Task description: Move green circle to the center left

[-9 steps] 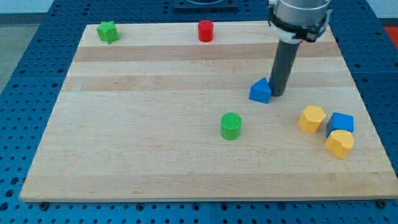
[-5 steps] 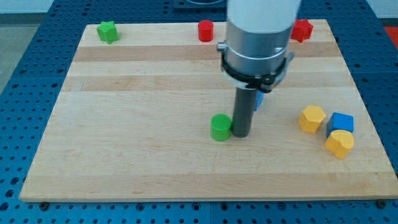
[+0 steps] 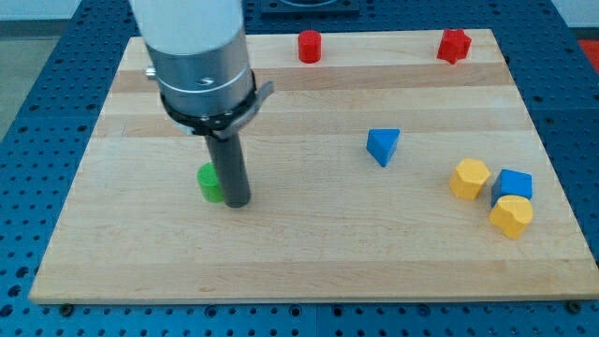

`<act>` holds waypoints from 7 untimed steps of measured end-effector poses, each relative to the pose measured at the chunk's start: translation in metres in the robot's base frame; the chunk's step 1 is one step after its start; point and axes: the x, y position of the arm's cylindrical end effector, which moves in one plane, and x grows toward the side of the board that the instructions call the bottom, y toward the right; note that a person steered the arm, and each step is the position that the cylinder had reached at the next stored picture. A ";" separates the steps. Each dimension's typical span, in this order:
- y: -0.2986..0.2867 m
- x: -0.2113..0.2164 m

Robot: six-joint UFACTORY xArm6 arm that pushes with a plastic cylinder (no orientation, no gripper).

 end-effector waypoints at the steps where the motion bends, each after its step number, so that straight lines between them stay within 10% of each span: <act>1: -0.026 -0.008; 7: -0.102 -0.062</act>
